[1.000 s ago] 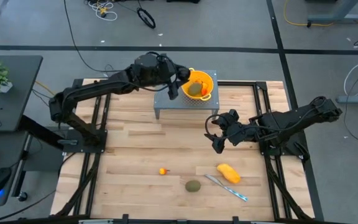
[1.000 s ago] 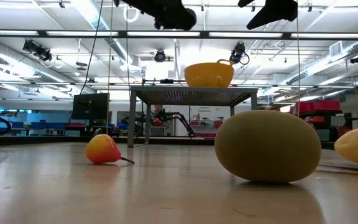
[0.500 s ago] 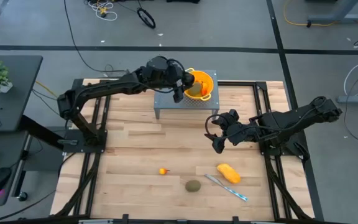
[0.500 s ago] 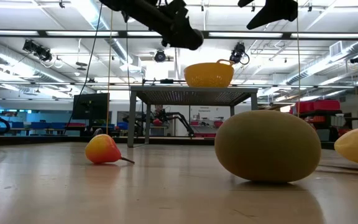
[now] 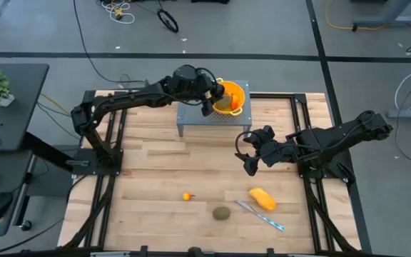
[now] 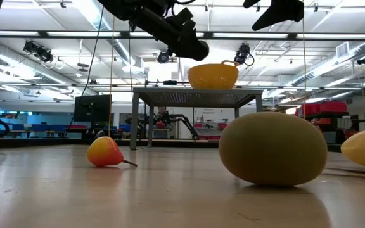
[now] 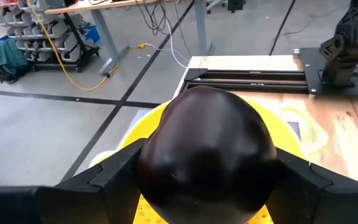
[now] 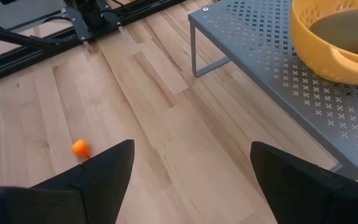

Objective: Pick & Place Fruit
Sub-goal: Put the plum into the yellow strainer bowl on the shelf

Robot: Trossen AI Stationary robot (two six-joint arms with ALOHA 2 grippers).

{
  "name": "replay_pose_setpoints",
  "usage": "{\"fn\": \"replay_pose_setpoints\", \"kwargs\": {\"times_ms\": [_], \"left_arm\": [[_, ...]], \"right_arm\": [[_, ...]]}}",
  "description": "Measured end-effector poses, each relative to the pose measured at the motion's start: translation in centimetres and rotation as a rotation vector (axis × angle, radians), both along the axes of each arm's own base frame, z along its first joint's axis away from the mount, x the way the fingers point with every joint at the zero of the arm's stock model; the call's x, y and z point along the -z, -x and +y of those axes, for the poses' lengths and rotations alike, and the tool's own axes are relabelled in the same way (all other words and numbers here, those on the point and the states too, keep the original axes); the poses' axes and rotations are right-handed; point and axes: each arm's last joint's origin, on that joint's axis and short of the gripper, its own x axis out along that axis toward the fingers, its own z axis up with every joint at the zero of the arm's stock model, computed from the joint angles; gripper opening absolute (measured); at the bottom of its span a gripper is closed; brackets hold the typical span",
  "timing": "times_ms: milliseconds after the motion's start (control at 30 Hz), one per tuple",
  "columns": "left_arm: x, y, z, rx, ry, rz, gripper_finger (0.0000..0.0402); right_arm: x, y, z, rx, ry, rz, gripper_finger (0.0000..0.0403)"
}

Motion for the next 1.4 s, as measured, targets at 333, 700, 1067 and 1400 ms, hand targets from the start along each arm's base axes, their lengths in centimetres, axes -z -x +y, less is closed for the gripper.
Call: {"fn": "replay_pose_setpoints", "kwargs": {"times_ms": [333,700,1067,1400], "left_arm": [[-0.1,0.2,0.3,-0.009,0.041,-0.02,0.0277],[0.0,0.2,0.6,0.0,0.082,-0.046,0.0277],[-2.1,-1.0,1.1,-0.013,0.046,-0.08,0.0277],[-1.9,-0.7,1.6,-0.031,0.065,-0.044,0.0277]], "right_arm": [[0.0,0.0,-0.1,0.004,0.0,0.001,0.0332],[0.0,-0.1,-0.3,0.004,0.016,0.005,0.0332],[0.0,-0.1,-0.5,0.009,0.013,0.007,0.0332],[0.0,-0.1,-0.5,0.0,0.025,0.012,0.0332]]}}
